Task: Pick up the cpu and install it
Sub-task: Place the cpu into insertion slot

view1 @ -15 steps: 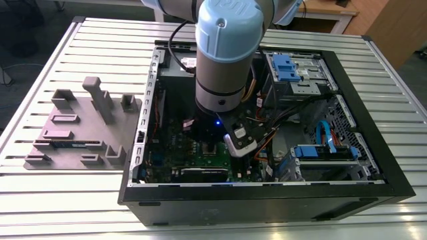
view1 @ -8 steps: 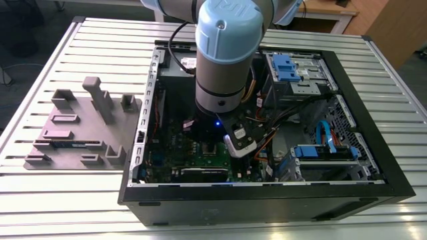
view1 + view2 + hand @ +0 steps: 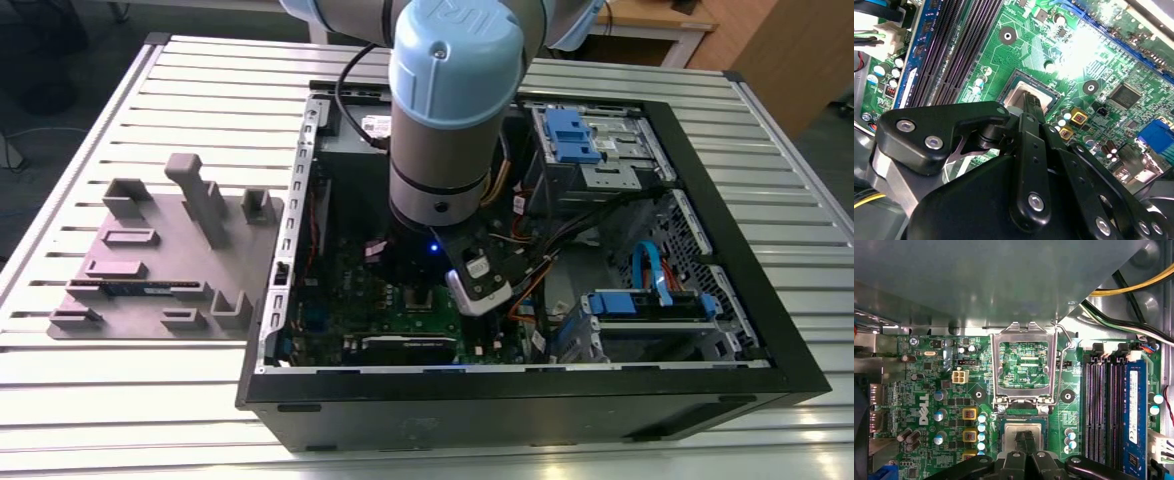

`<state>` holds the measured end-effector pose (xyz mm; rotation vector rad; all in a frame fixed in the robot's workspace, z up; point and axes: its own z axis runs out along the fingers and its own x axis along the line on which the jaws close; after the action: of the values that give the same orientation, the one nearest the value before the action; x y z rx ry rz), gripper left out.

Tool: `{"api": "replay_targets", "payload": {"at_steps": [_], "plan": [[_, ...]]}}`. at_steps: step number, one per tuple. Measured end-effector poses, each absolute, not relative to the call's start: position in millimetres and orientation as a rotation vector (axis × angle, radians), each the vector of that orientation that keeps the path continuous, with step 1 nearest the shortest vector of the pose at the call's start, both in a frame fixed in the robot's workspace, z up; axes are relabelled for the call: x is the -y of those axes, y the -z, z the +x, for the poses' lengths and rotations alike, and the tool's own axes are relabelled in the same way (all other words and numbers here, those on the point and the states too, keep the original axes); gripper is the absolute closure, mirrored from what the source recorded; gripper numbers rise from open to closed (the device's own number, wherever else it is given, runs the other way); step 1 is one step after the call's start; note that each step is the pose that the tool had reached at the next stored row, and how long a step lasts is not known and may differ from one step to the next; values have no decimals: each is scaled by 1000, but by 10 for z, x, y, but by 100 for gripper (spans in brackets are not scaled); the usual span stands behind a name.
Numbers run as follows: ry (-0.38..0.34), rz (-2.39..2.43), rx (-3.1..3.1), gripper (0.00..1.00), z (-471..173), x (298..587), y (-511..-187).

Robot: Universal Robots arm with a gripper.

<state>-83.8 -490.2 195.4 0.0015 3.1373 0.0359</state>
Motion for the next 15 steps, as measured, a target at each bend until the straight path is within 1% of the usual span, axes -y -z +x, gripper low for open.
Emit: {"api": "replay_targets", "payload": {"at_steps": [15], "plan": [[-36, 2, -3137, 89, -839, 4902, -1930]]}}
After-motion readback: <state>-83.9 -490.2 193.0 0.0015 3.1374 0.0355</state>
